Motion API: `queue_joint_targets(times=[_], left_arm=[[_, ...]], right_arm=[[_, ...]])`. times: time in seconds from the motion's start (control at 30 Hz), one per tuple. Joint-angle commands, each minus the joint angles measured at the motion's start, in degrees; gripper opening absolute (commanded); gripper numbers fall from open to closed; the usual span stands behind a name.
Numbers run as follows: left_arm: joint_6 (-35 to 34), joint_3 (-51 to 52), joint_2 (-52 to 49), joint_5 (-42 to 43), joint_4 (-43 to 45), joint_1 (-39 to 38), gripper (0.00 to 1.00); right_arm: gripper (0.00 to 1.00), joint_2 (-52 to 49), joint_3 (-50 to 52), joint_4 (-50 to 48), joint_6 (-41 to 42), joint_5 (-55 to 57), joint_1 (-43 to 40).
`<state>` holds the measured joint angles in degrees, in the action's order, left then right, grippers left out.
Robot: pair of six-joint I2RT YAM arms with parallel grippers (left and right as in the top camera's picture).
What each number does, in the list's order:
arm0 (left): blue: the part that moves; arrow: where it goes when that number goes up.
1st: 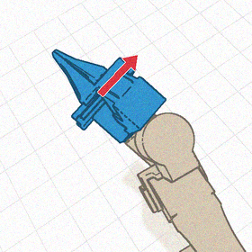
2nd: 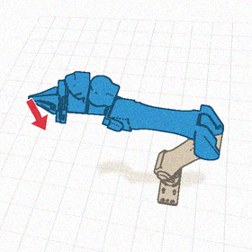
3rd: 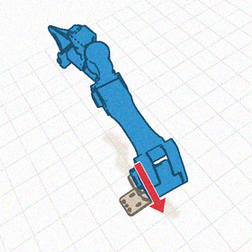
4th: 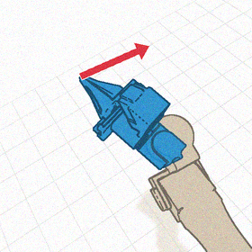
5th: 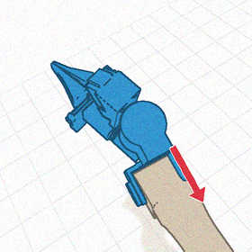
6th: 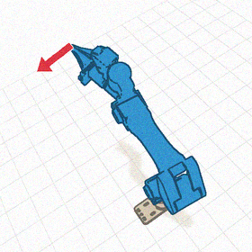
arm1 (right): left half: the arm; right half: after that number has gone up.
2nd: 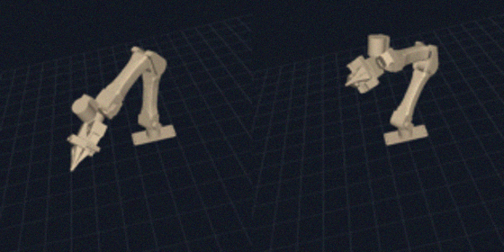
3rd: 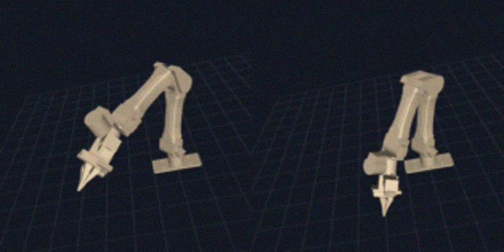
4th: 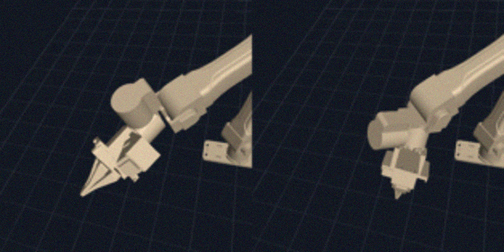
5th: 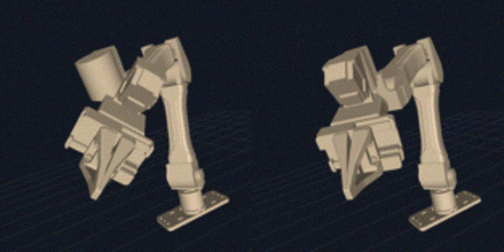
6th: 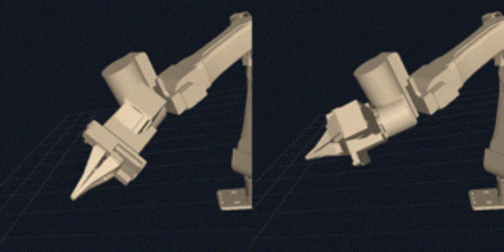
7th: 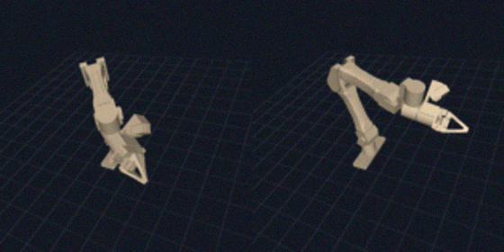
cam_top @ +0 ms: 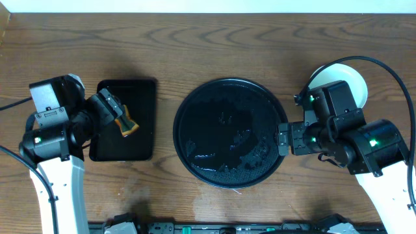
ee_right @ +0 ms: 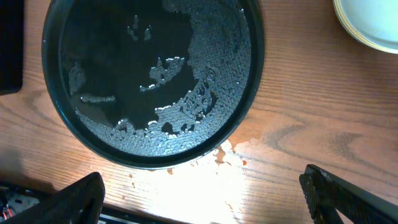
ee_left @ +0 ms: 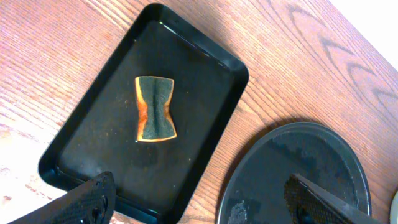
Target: Clean dirty plates on tray and stack at the side
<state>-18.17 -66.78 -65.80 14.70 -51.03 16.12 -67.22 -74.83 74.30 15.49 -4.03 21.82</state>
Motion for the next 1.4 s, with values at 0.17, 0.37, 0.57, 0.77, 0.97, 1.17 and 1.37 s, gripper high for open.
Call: queue_joint_targets(times=[0.17,0.37,0.57,0.77,0.97,1.17,1.37], left_arm=[[-0.09,-0.63,-0.15,-0.15,-0.13,0.15,0.88],[-0.09,-0.63,-0.15,-0.13,-0.13,0.15,0.88],[-0.09,-0.63,-0.15,-0.13,-0.13,0.15,0.88],[-0.09,-0.63,-0.15,-0.15,-0.13,0.15,0.88],[-0.09,-0.63,-0.15,-0.13,-0.13,0.15,0.88],[-0.09,-0.63,-0.15,-0.15,-0.13,0.15,0.88],[-0.09,-0.63,-0.15,-0.15,-0.13,0.15,0.88]], right_arm=[[0.99,0.04,-0.37,0.09,0.33,0.61,0.50],[0.99,-0.15,-0.37,-0.02,0.26,-0.09,0.42],[0.99,2.32,1.18,-2.38,0.31,2.16,-1.14],[0.99,12.22,13.90,-15.89,0.33,0.55,-5.95],[0.99,26.88,32.57,-32.98,0.33,-5.07,-13.22],[0.99,41.92,48.72,-48.15,0.31,-5.38,-17.44],[0.99,53.48,61.94,-64.94,0.33,-4.00,-17.51]])
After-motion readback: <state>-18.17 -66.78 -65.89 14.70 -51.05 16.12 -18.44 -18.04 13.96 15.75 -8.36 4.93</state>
